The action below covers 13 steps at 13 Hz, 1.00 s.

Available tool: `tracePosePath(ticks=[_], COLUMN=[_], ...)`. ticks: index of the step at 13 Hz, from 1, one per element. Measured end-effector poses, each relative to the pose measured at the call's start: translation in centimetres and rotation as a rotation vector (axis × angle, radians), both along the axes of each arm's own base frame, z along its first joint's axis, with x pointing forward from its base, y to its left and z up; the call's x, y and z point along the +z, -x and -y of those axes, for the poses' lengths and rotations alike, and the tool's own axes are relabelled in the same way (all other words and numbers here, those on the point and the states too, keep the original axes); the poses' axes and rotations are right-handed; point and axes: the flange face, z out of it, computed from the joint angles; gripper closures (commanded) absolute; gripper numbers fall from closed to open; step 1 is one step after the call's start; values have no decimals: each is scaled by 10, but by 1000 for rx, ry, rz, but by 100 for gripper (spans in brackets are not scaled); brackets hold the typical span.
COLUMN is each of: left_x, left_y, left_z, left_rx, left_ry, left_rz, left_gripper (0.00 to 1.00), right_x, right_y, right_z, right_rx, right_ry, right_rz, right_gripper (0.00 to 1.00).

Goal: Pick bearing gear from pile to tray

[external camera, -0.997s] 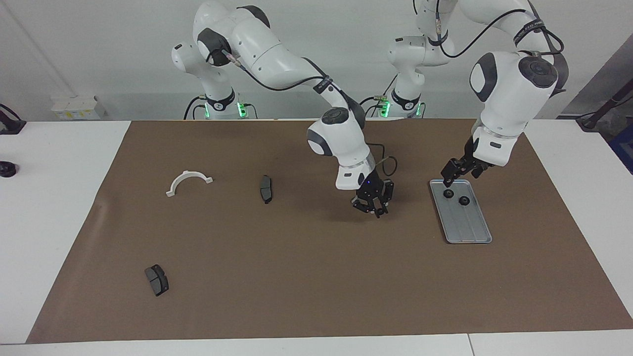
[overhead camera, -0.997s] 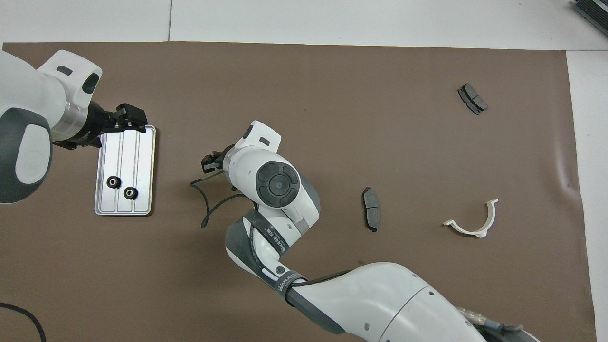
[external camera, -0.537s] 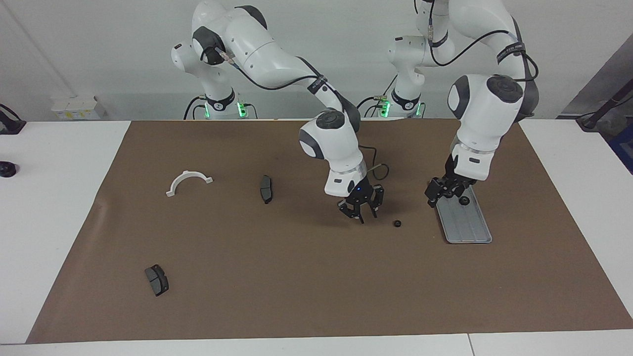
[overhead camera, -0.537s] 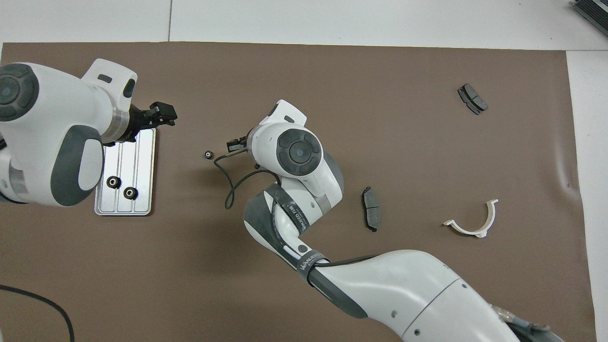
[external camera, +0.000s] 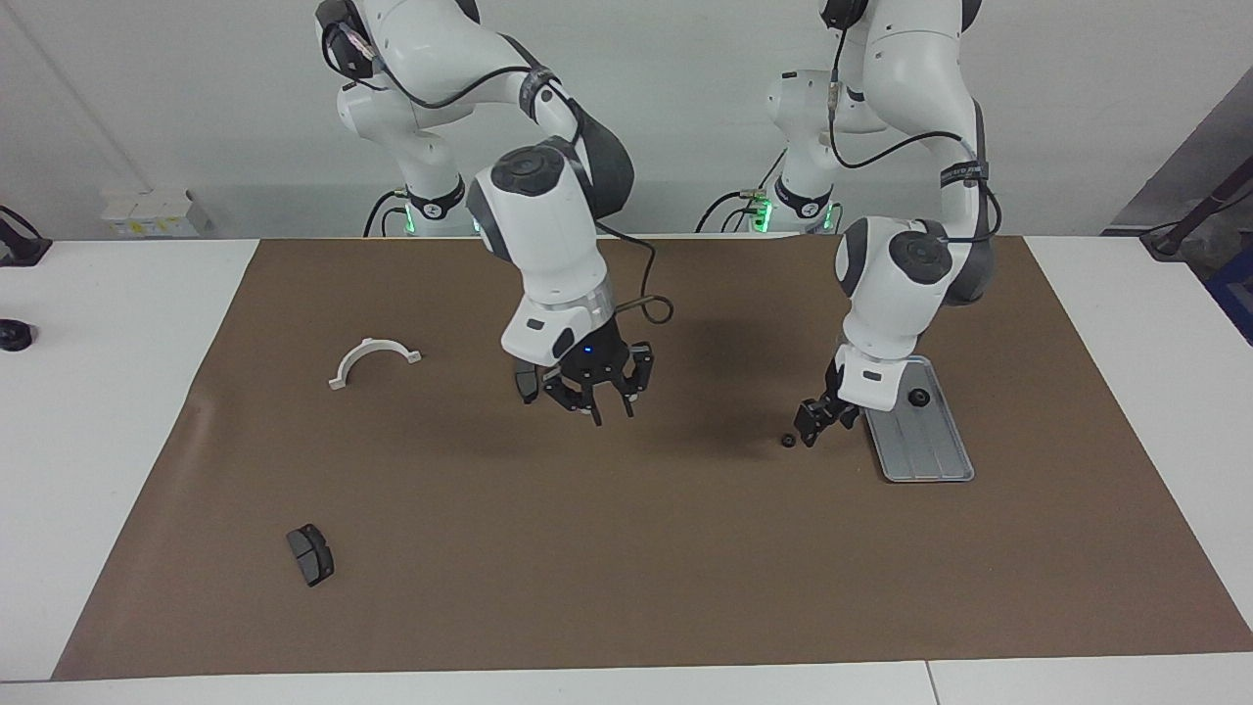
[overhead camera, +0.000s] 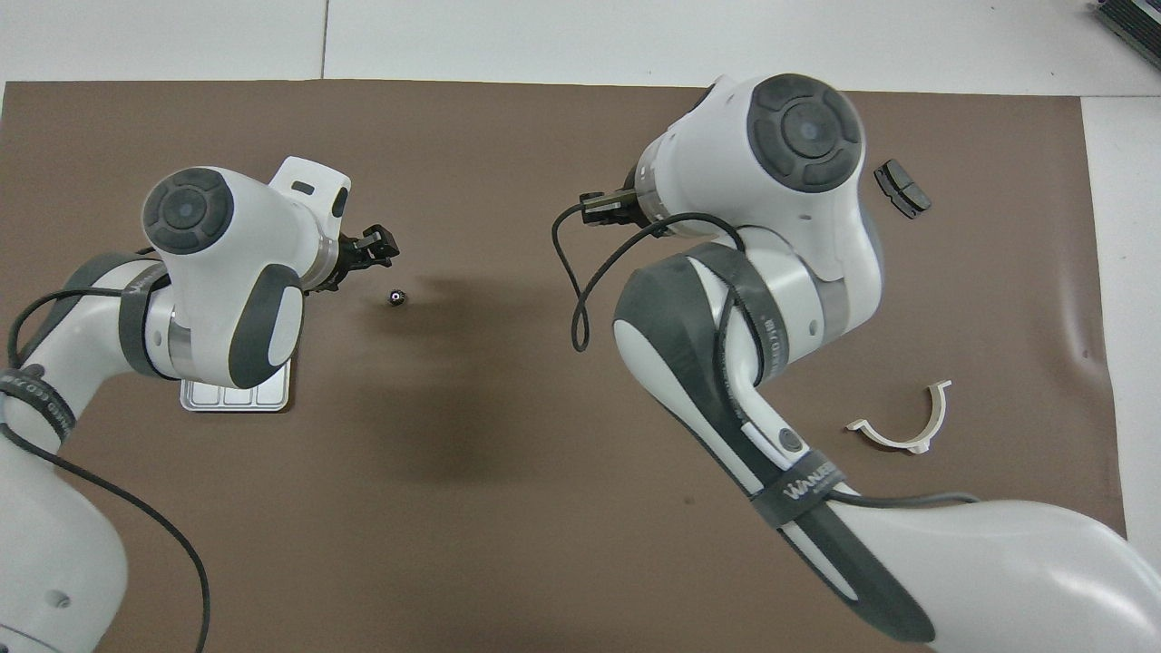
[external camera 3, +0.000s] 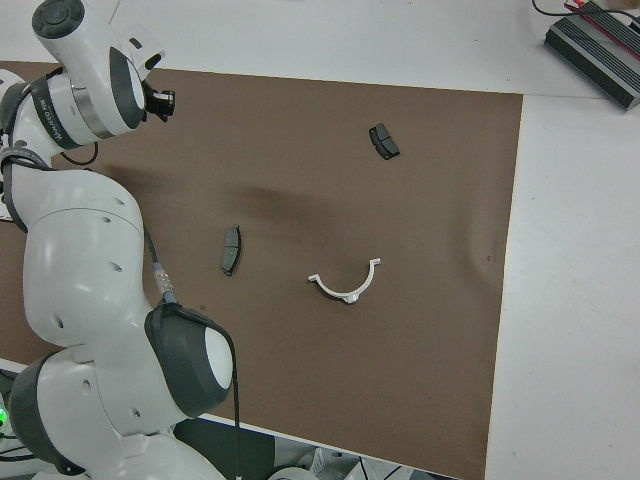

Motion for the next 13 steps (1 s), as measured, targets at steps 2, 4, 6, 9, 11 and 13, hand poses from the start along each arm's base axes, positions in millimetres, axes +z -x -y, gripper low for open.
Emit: tracePosePath(ticks=[2,4,6,9,11,13], left_x=[-23,-38,-45,-48,-48,-46], left_y=[6,16,22,27,27,26], left_z=[17,26,30,37,36,35], left_rx=[7,-4,-5,1,2,4], left_ry=[-27,-28,-32,-35,-35,-36], left_rz=[4,-2,-16,-26,-26,-23], left_gripper=[31,41,46,54,72,100], right_x=[5,6,19,68,97,111], right_y=[-7,-13,-11,11,30,44], right_z=[43,81,116,163,179,189], right_rx=[-31,-75,-116,-171,-185,-190], right_ry=[25,42,56,73,84,96], right_rz=[-51,-95,-135,-172,-190,-217], right_gripper=[58,58,58,58,58,58])
